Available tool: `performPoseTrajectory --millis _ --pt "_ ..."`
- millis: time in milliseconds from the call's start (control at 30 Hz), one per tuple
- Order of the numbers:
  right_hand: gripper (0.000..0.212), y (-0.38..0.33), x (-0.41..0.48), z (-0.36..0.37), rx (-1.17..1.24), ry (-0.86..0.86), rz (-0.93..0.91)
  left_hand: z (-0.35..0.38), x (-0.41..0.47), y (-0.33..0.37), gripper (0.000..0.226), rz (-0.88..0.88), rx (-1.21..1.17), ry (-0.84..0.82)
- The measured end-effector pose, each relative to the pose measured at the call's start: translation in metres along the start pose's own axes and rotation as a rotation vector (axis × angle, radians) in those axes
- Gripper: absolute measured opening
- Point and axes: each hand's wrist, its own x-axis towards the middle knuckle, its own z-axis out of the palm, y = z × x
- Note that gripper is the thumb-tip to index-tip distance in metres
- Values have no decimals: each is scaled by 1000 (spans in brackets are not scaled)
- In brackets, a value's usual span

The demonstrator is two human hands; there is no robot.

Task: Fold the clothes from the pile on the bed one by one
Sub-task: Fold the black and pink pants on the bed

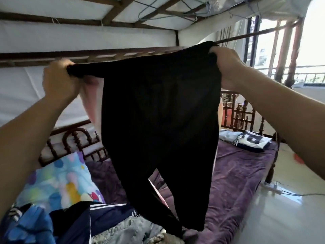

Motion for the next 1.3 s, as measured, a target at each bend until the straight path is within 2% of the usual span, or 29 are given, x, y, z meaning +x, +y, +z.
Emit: performPoseTrajectory --millis 100,167,233,267,300,367,400,433,500,533,567,633,667,700,933,1033,1067,1133,1200,1300 --pt "14 16 -5 -3 -117 -153 48 14 -14 0 9 -143 -89 -60" --pt "12 41 -1 -10 -220 -212 166 39 -32 7 14 -372 -287 -103" --pt "7 68 9 -19 -254 -274 232 68 -54 20 23 -685 -603 -155" --pt "10 82 17 -26 -265 -263 253 83 -63 25 27 -800 -687 -202" --pt "17 97 26 -34 -271 -224 279 95 -71 29 28 -838 -725 -273" --pt "24 125 46 -54 -314 -164 324 113 -86 39 22 -726 -726 -473" --pt "19 138 56 -64 -352 -168 352 121 -93 42 25 -629 -727 -590" --pt "11 150 65 -74 -391 -188 391 127 -98 46 41 -529 -704 -722" --pt "9 168 82 -95 -470 -268 493 139 -107 51 80 -329 -544 -922" --pt "11 176 91 -104 -525 -310 530 145 -112 57 88 -226 -426 -978" --pt "18 183 98 -111 -594 -335 551 152 -117 65 82 -131 -313 -1002" --pt "33 197 112 -119 -731 -341 523 166 -125 82 47 12 -72 -965" --pt "31 203 117 -121 -787 -329 488 173 -128 87 33 33 5 -941" --pt "24 208 122 -123 -828 -307 452 179 -131 87 29 4 25 -921" --pt "15 226 142 -128 -808 -189 340 184 -135 47 45 -404 -194 -916" --pt "25 226 144 -124 -637 -18 306 176 -124 16 61 -608 -413 -754" --pt "29 225 143 -120 -553 18 304 176 -119 8 57 -662 -500 -697" --pt "34 221 139 -103 -476 60 241 176 -104 4 45 -681 -627 -624" --pt "37 211 135 -78 -505 51 110 173 -84 10 46 -664 -660 -575" --pt "55 185 120 -46 -625 -81 -58 151 -47 6 36 -543 -748 -563"
